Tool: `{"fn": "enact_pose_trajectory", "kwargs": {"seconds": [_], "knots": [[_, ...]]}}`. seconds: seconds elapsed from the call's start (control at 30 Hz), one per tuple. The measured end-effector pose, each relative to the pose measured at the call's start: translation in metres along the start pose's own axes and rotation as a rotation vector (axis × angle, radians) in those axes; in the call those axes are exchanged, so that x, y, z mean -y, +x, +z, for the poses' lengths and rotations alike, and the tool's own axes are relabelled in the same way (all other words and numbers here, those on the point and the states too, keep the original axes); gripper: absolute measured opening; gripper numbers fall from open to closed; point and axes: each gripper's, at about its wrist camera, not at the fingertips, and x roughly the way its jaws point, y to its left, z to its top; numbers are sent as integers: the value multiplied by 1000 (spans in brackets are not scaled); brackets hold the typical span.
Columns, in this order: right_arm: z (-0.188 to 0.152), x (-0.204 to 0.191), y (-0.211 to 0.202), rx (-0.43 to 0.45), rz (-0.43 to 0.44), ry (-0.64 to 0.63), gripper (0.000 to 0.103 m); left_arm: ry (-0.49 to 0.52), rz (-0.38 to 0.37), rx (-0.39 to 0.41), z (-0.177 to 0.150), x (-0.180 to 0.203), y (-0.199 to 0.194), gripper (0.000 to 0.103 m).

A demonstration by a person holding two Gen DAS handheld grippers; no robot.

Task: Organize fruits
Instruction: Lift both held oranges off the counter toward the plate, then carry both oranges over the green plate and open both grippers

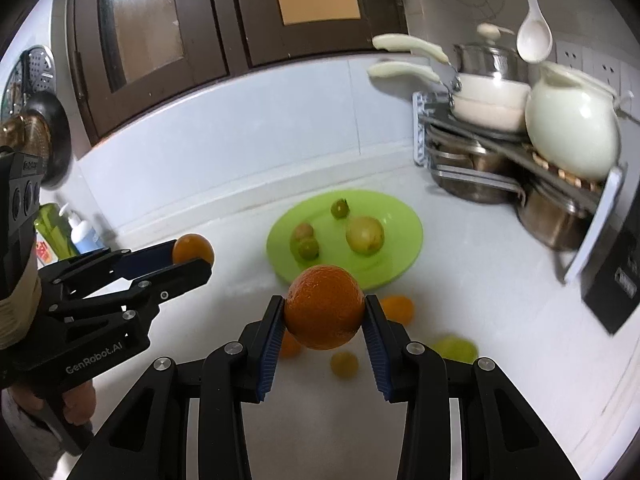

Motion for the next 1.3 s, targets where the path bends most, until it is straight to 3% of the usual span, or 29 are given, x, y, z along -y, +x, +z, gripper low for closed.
{"fn": "enact_pose_trajectory", "kwargs": {"seconds": [0.6, 1.3], "knots": [[79, 23, 53, -25, 60, -81, 40, -36, 19, -30, 60, -9, 56, 36], [117, 40, 185, -240, 71, -140, 40, -33, 19, -163, 77, -48, 161, 36]]}}
